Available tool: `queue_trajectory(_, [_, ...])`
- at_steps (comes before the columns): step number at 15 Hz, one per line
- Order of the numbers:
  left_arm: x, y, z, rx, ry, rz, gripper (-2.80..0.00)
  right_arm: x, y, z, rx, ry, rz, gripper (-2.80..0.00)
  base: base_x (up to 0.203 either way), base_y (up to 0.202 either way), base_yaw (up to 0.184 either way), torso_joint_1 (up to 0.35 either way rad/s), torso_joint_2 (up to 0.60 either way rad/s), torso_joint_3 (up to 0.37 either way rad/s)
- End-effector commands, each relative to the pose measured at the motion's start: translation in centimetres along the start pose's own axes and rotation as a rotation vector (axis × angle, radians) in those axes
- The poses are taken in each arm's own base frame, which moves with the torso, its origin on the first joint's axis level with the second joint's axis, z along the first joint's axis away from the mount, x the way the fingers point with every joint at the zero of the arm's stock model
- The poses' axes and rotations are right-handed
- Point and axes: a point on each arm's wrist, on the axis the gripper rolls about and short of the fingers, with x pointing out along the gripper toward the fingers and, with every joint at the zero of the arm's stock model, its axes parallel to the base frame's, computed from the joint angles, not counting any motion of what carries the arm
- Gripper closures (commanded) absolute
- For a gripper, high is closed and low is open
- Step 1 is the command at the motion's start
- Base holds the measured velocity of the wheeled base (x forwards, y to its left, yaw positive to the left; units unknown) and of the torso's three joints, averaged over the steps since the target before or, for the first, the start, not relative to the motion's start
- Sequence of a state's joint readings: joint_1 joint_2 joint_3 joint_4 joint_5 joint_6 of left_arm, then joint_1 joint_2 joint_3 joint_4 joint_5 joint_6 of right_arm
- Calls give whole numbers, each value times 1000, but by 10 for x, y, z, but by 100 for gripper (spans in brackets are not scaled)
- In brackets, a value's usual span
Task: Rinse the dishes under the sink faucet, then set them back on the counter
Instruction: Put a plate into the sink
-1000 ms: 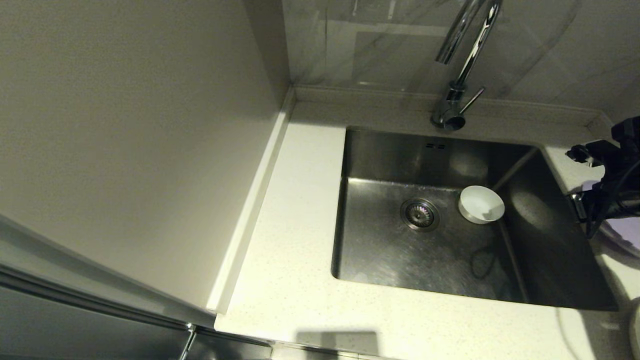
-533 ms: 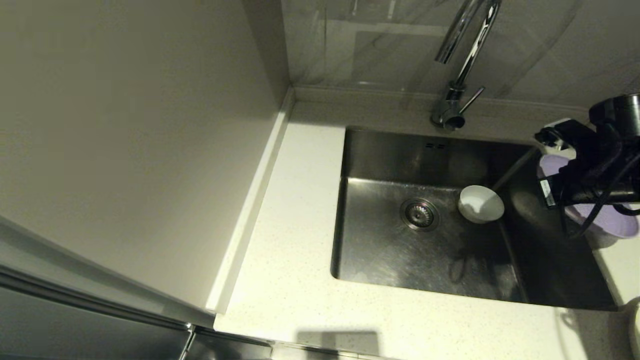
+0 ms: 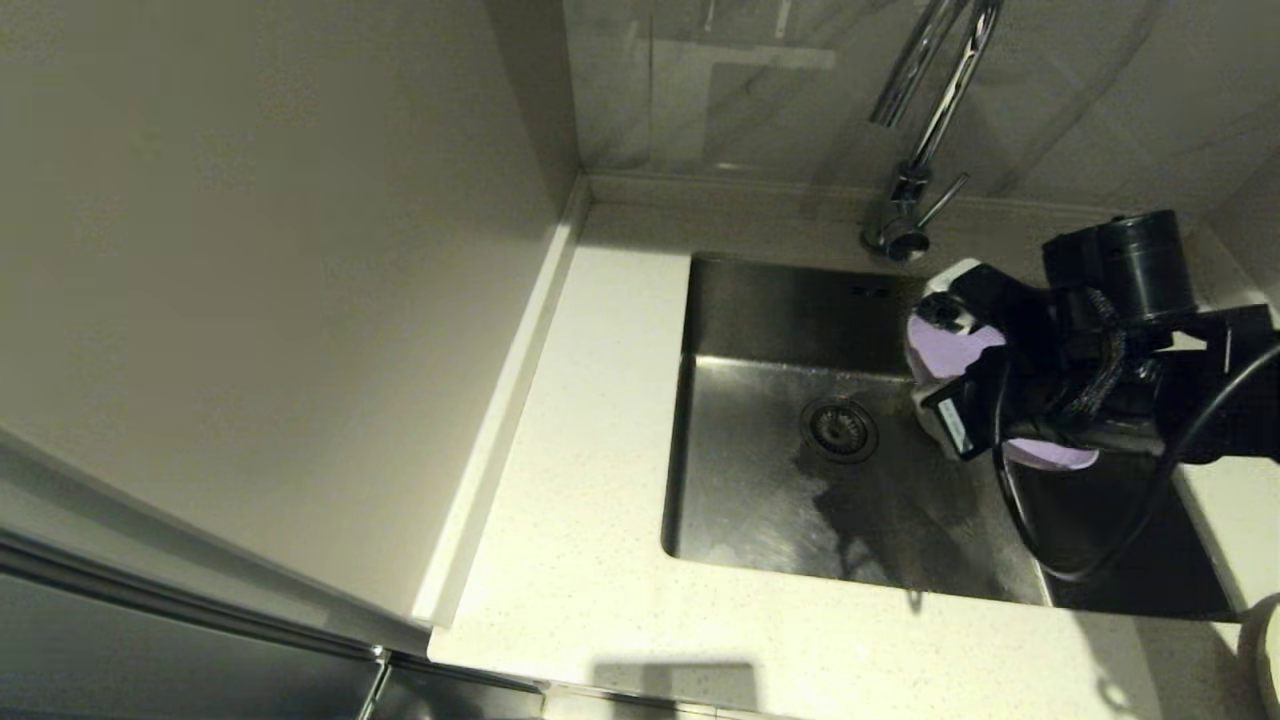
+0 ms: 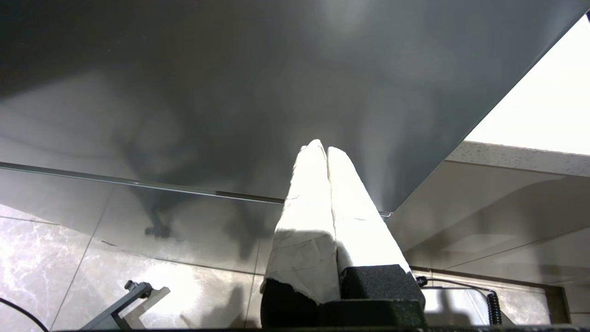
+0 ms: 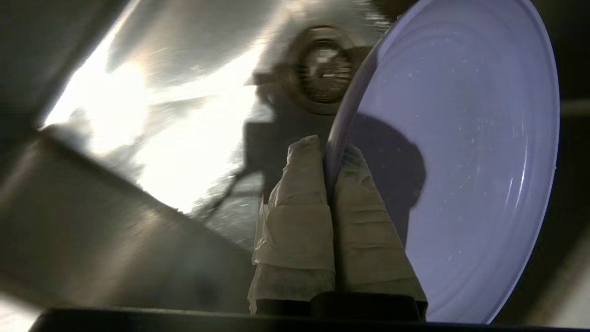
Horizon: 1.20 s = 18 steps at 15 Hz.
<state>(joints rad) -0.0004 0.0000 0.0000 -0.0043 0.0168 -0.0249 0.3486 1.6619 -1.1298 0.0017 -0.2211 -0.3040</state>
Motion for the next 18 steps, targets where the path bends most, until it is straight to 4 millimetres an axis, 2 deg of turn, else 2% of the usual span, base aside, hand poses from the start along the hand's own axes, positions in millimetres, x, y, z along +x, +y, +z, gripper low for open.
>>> queue_trajectory(1, [0,0,0,0,-2,0,0,19,28,-5,-48,26,63,0,0,0,0,0,0,0])
queue_trajectory(5, [0,0,0,0,-2,0,0,60,69,-8,-92,8,125,0,0,0,0,0,0,0])
queue_trajectory(8, [0,0,0,0,-2,0,0,88,84,-10,-98,-14,133,0,0,0,0,0,0,0])
queue_trajectory(12, [0,0,0,0,-2,0,0,133,89,-10,-73,-55,94,0,0,0,0,0,0,0])
queue_trajectory(15, [0,0,0,0,-2,0,0,156,95,-19,-68,-73,75,0,0,0,0,0,0,0])
queue_trajectory(18, [0,0,0,0,-2,0,0,178,88,-24,-83,-80,19,0,0,0,0,0,0,0])
